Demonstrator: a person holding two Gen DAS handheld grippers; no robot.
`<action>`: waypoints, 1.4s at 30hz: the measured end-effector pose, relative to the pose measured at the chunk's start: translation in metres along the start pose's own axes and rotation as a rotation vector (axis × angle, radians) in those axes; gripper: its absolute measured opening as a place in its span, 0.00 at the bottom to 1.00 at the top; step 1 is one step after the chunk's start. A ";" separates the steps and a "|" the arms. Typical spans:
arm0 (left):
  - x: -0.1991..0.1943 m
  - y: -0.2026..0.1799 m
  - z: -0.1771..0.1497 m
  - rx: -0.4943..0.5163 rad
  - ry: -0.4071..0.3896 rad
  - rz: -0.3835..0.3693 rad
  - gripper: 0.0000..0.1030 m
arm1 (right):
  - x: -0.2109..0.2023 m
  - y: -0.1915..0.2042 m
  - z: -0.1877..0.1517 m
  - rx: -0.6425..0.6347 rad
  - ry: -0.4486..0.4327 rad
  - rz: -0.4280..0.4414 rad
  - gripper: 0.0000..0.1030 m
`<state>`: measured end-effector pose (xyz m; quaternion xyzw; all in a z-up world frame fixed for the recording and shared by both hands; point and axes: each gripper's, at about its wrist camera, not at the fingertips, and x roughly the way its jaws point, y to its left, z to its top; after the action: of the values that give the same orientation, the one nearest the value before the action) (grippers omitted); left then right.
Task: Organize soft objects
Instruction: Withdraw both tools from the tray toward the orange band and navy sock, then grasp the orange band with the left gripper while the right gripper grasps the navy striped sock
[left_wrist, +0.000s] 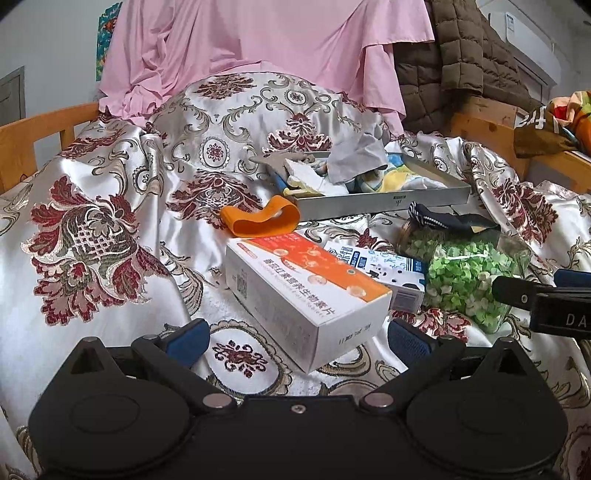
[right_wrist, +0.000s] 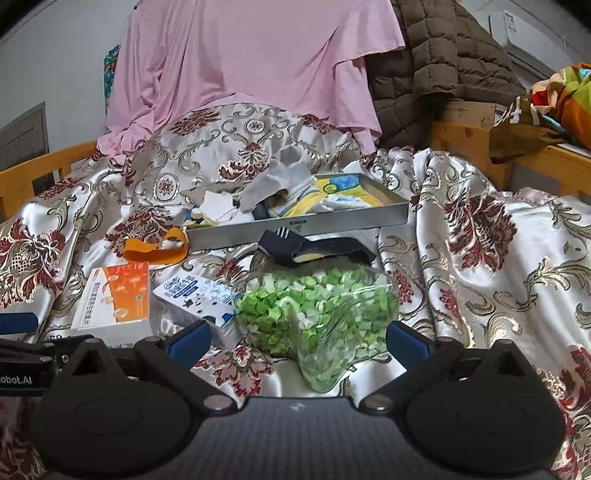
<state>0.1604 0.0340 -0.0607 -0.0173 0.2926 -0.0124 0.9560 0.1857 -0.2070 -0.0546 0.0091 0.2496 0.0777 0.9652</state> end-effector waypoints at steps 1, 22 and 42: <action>0.000 0.000 0.000 0.004 0.002 0.000 0.99 | 0.001 0.000 0.000 0.000 0.002 0.003 1.00; 0.007 0.020 0.004 -0.056 -0.004 0.012 0.99 | 0.007 0.015 0.005 -0.008 -0.015 0.017 1.00; 0.054 0.045 0.054 -0.113 -0.030 -0.010 0.99 | 0.041 0.014 0.036 -0.047 -0.037 0.000 1.00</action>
<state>0.2358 0.0782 -0.0484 -0.0728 0.2782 -0.0006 0.9578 0.2363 -0.1864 -0.0421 -0.0122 0.2296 0.0833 0.9696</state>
